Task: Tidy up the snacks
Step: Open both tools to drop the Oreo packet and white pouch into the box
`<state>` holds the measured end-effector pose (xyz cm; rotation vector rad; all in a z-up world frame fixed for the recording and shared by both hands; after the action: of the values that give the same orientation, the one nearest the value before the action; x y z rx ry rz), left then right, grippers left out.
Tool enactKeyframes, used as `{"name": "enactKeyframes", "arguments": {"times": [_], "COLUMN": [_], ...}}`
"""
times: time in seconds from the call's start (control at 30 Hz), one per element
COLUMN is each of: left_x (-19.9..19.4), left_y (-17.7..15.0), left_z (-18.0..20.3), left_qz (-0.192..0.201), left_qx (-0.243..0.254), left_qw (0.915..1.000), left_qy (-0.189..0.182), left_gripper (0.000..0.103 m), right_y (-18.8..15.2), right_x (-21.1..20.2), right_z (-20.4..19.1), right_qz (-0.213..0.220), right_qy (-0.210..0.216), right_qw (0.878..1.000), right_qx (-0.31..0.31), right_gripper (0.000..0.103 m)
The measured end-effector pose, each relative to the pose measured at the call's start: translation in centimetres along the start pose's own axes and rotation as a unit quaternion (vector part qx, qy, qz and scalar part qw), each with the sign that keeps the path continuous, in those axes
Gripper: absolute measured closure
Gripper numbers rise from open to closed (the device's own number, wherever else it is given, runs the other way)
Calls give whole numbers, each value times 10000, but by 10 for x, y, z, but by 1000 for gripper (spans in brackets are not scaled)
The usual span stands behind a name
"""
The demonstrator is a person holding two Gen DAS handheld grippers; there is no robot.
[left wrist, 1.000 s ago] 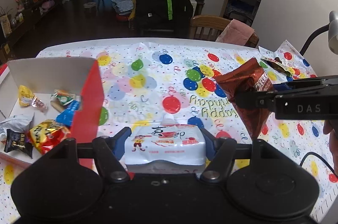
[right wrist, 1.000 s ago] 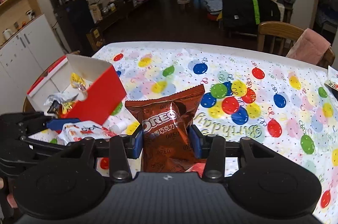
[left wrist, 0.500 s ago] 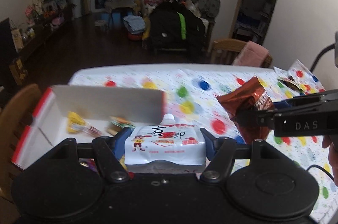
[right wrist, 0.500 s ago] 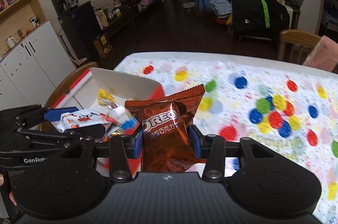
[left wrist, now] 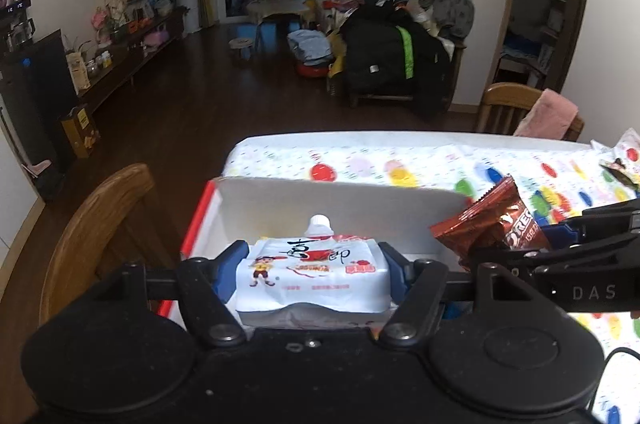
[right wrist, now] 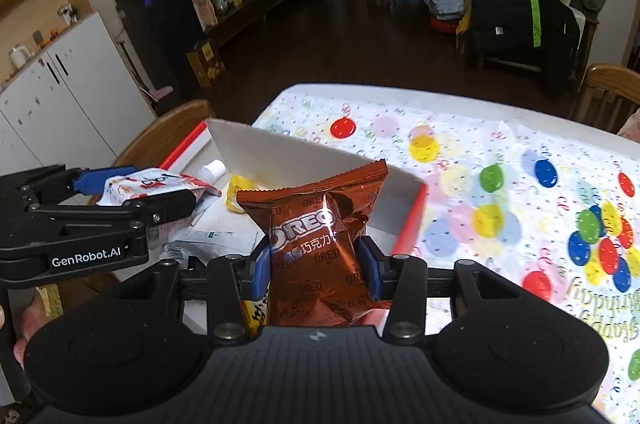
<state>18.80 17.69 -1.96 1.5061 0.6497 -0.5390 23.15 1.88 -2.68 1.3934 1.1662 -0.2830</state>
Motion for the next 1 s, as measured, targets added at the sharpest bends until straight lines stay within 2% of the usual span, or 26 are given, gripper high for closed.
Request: {"name": "enactKeyframes", "arguments": {"times": [0.2, 0.37, 0.83, 1.0], "left_x": [29, 41, 66, 63], "left_y": [-8, -21, -40, -46], "left_z": [-20, -21, -23, -20], "left_qz": [-194, -361, -821, -905], "left_qx": [-1, 59, 138, 161], "left_qw": [9998, 9992, 9962, 9955], "left_qy": [-24, -130, -256, -213], "left_gripper": [35, 35, 35, 35], "right_y": [2, -2, -7, -10], "right_x": [40, 61, 74, 64], "right_z": [-15, -16, -22, -19], "right_qz": [-275, -455, -539, -496], "right_qy": [-139, -235, -171, -50], "right_qw": [9995, 9986, 9979, 9985], "right_qx": [-81, -132, -328, -244], "right_gripper": [59, 59, 59, 46]}}
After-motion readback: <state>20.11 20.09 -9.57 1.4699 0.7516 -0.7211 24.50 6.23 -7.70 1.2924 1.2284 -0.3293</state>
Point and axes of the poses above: each gripper's, at about its wrist camera, not at the fingertips, and x roughly the way its jaws point, z to its right, y to its top, the point moved 2 cm from there along x, roughly the way its jaws point, and after that the axes turned 3 degrees about x, right-handed, at the moved point
